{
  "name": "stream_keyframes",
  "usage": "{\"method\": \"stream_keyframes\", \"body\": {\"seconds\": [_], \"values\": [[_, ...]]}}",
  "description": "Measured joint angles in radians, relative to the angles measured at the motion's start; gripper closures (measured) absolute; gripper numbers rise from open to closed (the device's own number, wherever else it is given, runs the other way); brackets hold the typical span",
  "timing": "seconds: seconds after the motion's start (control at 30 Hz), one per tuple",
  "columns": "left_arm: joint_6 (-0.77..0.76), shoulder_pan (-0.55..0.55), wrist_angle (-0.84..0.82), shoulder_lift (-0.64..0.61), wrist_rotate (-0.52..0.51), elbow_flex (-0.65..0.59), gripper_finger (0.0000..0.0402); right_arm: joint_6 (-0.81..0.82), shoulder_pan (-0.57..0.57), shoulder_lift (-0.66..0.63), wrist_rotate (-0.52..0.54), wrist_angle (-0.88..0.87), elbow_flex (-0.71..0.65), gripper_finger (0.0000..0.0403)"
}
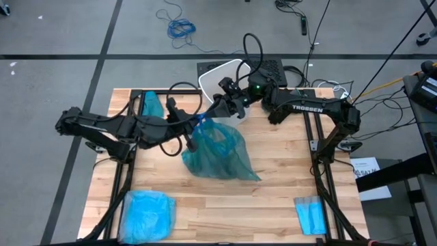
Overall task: Place trash/remove bag and relplace
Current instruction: Close the blue trash bag
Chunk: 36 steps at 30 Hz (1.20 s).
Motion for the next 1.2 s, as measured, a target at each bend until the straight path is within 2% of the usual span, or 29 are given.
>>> {"method": "stream_keyframes", "body": {"seconds": [0.17,0.47,0.63,0.8,0.97,1.2], "values": [[0.018,0.028,-0.005,0.002,0.046,0.0,0.0391,0.001,0.002,0.0,0.0,0.0,0.0,0.0403],[0.013,0.033,-0.007,0.002,0.059,0.0,0.0281,0.015,0.021,0.0,-0.006,0.001,0.0,0.0403],[-0.058,0.033,-0.052,0.002,0.049,0.0,0.024,0.024,0.031,0.0,-0.021,0.001,0.0,0.0403],[-0.039,0.032,-0.022,0.002,0.051,-0.001,0.0231,0.034,0.044,0.0,-0.033,0.001,0.0,0.0403],[0.078,0.045,0.124,0.001,0.07,-0.001,0.0231,0.034,0.055,0.0,-0.032,0.001,0.0,0.0403],[0.076,0.098,0.168,0.0,0.227,-0.001,0.0237,0.049,0.055,-0.001,-0.032,0.048,0.0,0.0402]]}}
